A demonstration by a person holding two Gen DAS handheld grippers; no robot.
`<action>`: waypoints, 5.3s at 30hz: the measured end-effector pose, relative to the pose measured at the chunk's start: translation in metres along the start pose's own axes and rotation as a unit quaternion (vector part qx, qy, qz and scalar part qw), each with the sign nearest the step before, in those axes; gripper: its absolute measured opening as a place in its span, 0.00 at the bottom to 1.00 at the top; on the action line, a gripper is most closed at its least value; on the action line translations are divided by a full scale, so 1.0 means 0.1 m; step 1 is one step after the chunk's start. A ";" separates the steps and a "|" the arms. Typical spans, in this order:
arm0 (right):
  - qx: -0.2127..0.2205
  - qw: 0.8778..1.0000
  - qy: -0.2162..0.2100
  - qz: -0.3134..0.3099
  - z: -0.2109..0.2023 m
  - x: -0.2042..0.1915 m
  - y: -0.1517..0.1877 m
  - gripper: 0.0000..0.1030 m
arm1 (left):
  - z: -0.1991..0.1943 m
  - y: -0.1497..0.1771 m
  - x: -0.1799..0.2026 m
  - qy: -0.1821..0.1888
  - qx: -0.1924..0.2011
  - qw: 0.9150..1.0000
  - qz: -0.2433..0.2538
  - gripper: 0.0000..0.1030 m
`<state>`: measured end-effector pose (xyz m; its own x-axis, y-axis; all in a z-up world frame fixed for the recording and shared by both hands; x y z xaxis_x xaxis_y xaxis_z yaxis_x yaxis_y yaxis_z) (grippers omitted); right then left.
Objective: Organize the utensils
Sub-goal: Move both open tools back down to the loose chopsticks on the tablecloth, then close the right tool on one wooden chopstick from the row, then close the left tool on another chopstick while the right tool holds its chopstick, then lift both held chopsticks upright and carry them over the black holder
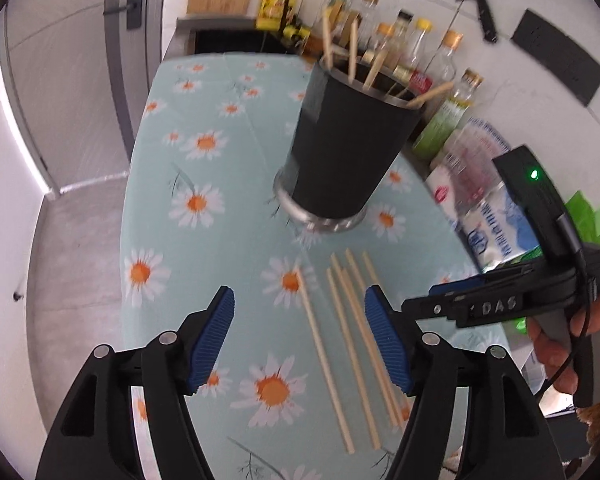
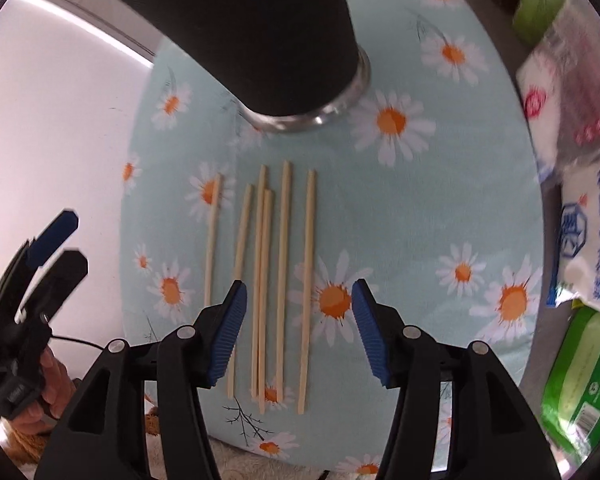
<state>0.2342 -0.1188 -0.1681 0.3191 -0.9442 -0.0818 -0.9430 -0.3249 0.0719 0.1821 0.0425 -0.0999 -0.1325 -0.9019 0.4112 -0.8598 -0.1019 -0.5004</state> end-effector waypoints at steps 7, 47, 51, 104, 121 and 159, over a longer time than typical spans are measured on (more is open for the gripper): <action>-0.026 0.999 0.040 0.006 0.13 0.04 -0.06 0.54 | 0.23 0.31 -0.17 -0.002 -0.071 0.997 -0.036 0.65; -0.042 0.993 0.103 -0.026 0.34 -0.35 -0.02 0.06 | 0.58 0.49 -0.24 0.000 -0.172 0.978 -0.114 0.65; -0.039 0.995 0.092 -0.026 0.27 -0.27 -0.03 0.06 | 0.69 0.42 -0.18 -0.008 -0.189 0.974 -0.126 0.63; 0.081 0.988 -0.093 -0.090 -0.49 -0.12 0.08 0.06 | 0.47 0.15 0.33 -0.016 -0.102 0.985 -0.138 0.04; 0.241 0.955 -0.160 -0.061 -1.27 -0.19 -0.04 0.06 | -0.34 -0.49 0.65 0.077 0.106 0.991 -0.036 0.04; 0.559 0.821 -0.105 -0.048 -2.79 -0.12 -1.26 0.06 | -1.02 -1.93 0.89 0.070 0.420 0.894 0.138 0.04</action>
<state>0.3750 -0.0814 0.1009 0.4851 -0.8483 -0.2123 -0.4492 -0.0335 -0.8928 0.2858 0.0243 0.1108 -0.3943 -0.8856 0.2453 -0.1181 -0.2159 -0.9692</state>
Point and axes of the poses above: each gripper's, at about its wrist camera, not at the fingertips, and z roughly the way its jaws point, x to its right, y to its underside, the point moved 9 cm from there along z, roughly the way its jaws point, and after that the axes turned 12 degrees about y, right-handed, at the moved point
